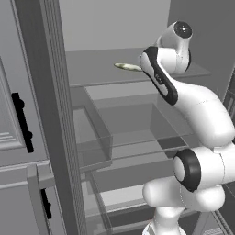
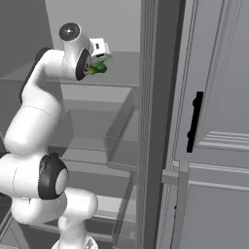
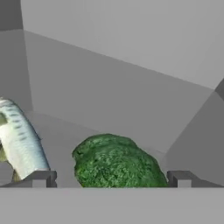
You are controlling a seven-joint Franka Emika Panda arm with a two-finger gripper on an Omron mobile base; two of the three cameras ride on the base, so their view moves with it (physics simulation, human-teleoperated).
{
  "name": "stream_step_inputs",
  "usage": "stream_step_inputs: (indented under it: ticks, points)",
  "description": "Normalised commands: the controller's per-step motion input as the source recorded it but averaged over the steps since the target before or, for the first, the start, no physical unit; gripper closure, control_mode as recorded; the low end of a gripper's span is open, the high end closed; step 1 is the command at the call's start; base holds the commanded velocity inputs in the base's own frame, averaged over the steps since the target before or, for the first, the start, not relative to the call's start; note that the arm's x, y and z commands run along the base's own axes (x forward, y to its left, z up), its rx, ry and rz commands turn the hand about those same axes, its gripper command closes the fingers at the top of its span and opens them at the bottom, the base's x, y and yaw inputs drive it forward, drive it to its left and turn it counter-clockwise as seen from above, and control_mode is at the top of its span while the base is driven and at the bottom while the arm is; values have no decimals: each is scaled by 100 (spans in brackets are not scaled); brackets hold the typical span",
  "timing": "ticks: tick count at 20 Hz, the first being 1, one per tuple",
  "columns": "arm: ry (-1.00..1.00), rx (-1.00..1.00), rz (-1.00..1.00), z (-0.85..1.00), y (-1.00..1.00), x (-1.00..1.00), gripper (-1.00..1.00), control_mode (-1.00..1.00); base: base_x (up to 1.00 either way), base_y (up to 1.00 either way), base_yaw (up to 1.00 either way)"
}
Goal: Place one broccoli and one fish in each tupperware on the nearby counter, to pack two identical lunches.
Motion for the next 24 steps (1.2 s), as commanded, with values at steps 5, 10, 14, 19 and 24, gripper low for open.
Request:
stream_step_inputs:
  ticks: [5,10,14,19,24]
  points:
    - [0,-4,1,9,-2,17,-100,-100,0,0,0]
    - [-4,0,3,0,0,-57,-100,-100,0,0,0]
    - [-5,0,4,-2,0,2,-100,-100,0,0,0]
    - [4,-4,2,1,0,44,-100,-100,0,0,0]
    - [18,-4,0,0,0,21,-100,-100,0,0,0]
